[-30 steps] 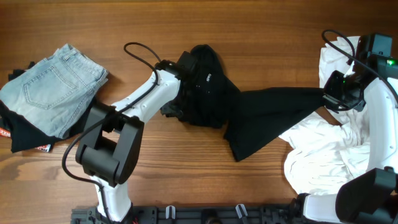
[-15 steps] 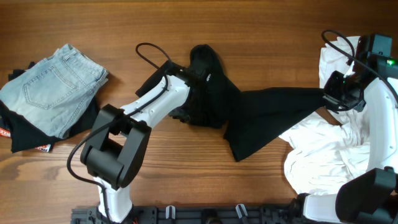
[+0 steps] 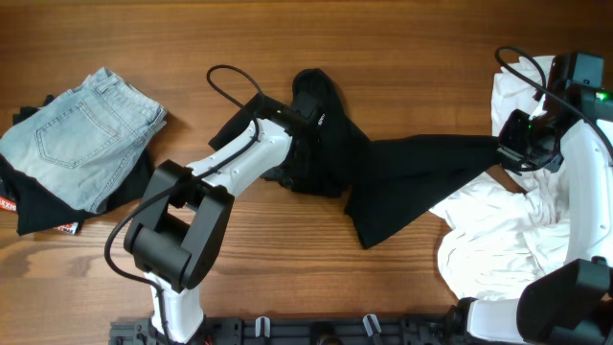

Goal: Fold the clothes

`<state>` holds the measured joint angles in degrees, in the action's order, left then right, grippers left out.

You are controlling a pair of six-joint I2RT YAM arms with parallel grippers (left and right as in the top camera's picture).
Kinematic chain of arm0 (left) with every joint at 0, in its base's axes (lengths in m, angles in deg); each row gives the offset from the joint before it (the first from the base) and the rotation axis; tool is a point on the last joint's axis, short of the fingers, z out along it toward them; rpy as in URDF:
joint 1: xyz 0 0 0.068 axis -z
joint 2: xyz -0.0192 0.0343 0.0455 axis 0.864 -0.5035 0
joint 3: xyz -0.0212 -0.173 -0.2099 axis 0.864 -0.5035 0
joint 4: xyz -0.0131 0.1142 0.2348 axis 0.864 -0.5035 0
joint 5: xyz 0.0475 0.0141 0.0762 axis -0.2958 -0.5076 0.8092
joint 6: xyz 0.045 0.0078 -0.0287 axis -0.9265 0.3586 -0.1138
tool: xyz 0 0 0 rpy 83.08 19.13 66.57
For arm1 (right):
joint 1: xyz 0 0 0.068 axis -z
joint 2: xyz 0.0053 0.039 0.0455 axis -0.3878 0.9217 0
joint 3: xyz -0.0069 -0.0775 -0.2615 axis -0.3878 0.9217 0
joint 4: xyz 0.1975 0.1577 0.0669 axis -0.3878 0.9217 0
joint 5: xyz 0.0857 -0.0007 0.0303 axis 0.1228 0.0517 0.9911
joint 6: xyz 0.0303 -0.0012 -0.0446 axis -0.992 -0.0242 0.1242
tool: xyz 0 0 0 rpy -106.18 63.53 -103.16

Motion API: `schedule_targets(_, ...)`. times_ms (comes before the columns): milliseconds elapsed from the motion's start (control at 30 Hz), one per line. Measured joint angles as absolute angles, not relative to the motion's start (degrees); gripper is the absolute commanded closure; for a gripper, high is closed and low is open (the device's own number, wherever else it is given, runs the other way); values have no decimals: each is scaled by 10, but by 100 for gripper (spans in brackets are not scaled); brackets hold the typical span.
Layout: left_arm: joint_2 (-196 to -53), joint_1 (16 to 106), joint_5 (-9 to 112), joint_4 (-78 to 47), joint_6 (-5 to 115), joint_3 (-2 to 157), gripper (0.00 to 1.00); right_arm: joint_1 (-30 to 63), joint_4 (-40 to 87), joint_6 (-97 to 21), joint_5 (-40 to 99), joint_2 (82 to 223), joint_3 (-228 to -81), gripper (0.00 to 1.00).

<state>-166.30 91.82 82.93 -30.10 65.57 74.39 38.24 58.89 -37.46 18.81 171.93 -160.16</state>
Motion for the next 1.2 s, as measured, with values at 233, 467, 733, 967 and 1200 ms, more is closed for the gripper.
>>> schedule_targets(233, -1662, 900, 835, -351, 647, 760, 96, 382, 588, -374, 189, 1719, -1602, 96)
schedule_targets(467, -1542, 828, 835, -442, 601, 929, 96, 382, 585, -329, 264, 1720, -1613, 96)
schedule_targets(733, -1348, 676, 780, -450, 589, 965, 96, 381, 675, -293, 314, 1711, -1830, 96)
schedule_targets(967, -1218, 505, 627, -425, 587, 965, 96, 377, 713, -284, 333, 1670, -1956, 96)
schedule_targets(1200, -1149, 483, 593, -398, 587, 965, 96, 377, 684, -284, 333, 1612, -1995, 96)
